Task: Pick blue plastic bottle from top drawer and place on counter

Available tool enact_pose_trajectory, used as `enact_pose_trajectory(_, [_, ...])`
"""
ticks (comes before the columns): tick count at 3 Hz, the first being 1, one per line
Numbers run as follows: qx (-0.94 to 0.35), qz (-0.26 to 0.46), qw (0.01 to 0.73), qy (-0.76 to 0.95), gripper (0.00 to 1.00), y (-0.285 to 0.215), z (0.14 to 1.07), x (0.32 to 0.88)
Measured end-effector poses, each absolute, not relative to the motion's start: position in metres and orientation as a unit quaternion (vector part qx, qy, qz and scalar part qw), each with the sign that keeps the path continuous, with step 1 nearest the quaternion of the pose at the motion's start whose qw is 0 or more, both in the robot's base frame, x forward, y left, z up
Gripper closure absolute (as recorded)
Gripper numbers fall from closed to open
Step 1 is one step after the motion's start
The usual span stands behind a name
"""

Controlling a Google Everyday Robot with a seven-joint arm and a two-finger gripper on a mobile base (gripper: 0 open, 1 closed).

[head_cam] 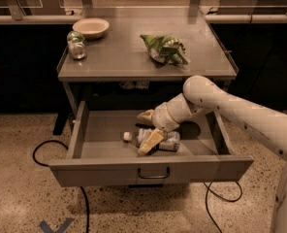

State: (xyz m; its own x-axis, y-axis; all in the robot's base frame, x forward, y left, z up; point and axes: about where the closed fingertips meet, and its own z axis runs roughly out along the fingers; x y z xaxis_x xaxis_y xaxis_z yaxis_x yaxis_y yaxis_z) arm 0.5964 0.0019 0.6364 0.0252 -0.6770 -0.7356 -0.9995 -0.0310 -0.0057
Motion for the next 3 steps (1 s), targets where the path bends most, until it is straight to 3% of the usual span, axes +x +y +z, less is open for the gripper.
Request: enact_pose_trajectory(3, [-0.658,0.287,0.281,0.637,0.89,0.0019,0.6364,0.5963])
